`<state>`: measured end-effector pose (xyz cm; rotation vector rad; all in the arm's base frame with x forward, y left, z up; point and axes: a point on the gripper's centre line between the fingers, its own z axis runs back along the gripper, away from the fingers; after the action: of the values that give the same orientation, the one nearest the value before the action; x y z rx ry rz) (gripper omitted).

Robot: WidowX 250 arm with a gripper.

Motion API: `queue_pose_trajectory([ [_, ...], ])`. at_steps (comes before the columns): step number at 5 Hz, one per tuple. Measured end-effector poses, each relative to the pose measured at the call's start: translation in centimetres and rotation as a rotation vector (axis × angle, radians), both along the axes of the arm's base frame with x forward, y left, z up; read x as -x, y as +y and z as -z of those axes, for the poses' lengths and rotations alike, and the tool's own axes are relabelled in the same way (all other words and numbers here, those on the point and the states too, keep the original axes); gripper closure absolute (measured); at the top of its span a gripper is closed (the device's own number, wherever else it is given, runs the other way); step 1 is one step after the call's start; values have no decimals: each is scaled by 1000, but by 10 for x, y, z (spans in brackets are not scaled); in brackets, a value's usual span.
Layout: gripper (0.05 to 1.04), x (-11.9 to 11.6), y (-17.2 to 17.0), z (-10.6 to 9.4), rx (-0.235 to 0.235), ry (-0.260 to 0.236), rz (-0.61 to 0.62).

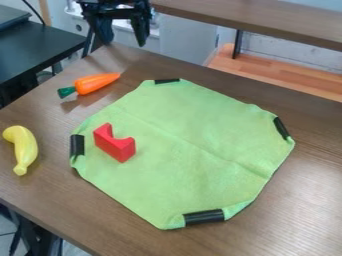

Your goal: Put the red object to the right of the green cloth

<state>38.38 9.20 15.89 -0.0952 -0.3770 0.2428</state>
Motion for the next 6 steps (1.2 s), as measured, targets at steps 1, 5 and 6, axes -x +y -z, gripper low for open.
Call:
queue_pose_trajectory([
  [1, 83, 0, 0, 12, 11, 32, -7],
  [5, 83, 80, 6, 78, -45, 234, -589],
  [6, 83, 90, 1, 89, -28, 164, -679],
])
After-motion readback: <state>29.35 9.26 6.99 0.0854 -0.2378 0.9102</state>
